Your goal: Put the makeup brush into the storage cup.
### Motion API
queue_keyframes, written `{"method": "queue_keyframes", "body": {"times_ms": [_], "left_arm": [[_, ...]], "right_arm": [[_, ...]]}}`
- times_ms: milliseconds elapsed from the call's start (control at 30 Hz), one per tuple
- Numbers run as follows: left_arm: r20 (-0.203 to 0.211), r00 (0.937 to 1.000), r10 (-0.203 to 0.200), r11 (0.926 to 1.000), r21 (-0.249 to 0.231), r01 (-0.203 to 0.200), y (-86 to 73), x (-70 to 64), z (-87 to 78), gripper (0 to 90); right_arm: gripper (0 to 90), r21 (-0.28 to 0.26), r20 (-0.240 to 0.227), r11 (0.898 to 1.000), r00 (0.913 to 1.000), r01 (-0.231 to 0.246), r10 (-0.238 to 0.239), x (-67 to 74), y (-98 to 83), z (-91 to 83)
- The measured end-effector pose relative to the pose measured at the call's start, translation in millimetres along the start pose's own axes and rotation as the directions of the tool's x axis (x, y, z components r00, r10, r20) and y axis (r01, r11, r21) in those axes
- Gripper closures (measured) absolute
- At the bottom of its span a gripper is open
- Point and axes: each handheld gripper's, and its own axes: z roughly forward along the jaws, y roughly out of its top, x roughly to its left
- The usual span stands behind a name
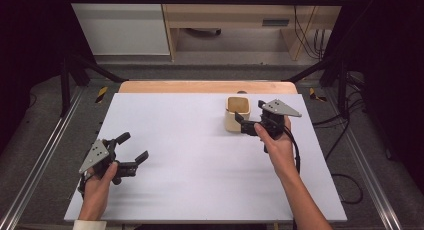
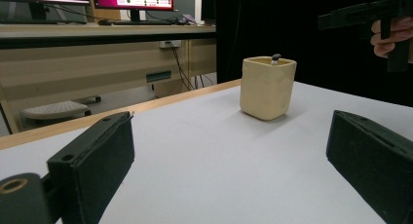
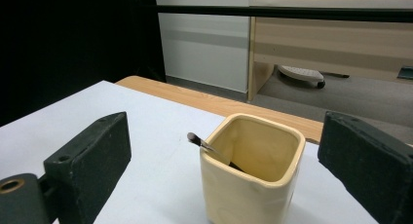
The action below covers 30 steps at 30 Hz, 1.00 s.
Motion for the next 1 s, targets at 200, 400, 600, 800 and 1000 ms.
{"method": "queue_keyframes", "body": {"times_ms": [200,400,600,800,1000], "left_arm": [[0.000,1.0000,0.001,1.0000,0.000,-0.001,0.1,-0.1,0.0,3.4],[-0.003,1.0000,0.000,1.0000,-0.008,0.000,0.3,0.3,-0.5,3.4],[-0.003,1.0000,0.003,1.0000,-0.003,-0.003,0.3,0.2,-0.6,3.4],[-0.002,1.0000,0.004,1.0000,-0.003,-0.004,0.4,-0.1,-0.5,3.4],[-0.002,1.0000,0.009,1.0000,-0.004,-0.009,1.3,-0.8,-0.9,3.4]], "right_arm": [[5.7,-0.002,-0.004,1.000,0.9999,-0.011,0.011,2.4,-3.9,-2.4],[5.9,-0.002,-0.009,1.000,0.9999,-0.008,0.008,4.0,-7.6,-6.3],[5.9,-0.006,-0.010,1.000,0.9999,-0.008,0.008,5.4,-10.2,-10.8],[6.0,-0.002,-0.005,1.000,0.9999,-0.013,0.013,5.1,-13.2,-14.4],[6.0,-0.011,0.002,1.000,0.9997,-0.025,0.025,1.9,-17.0,-20.2]]}}
